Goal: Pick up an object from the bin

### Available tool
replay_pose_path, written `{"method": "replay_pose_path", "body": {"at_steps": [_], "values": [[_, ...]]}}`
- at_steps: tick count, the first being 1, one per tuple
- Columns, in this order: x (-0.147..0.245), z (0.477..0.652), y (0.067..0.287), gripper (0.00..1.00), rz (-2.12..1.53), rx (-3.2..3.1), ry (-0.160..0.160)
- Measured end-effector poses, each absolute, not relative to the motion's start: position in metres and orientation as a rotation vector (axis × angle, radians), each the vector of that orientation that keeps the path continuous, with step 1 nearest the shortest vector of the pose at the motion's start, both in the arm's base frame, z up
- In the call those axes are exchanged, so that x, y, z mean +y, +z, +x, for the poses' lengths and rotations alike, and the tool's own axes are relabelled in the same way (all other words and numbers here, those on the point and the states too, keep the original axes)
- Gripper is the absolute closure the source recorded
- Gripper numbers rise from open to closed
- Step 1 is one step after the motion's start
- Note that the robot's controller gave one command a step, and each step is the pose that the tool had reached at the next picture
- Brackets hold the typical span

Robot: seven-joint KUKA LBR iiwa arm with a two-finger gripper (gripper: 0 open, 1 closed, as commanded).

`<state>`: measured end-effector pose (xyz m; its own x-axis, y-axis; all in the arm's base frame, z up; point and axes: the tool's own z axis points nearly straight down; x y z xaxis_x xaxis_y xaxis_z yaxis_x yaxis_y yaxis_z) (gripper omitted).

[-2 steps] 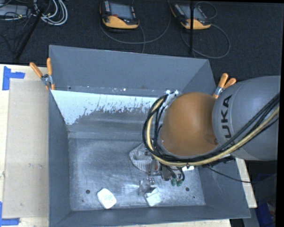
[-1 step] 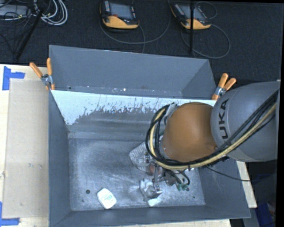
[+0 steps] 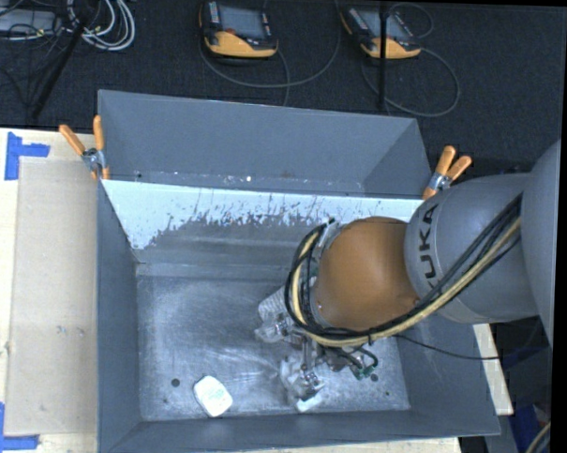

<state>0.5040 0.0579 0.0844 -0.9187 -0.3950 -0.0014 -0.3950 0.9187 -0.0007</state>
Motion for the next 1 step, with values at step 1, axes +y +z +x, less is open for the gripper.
{"method": "replay_pose_path", "body": {"at_steps": [1], "values": [[0.0294,0.5331,0.0746,1.00,-0.772,3.064,0.009]]}}
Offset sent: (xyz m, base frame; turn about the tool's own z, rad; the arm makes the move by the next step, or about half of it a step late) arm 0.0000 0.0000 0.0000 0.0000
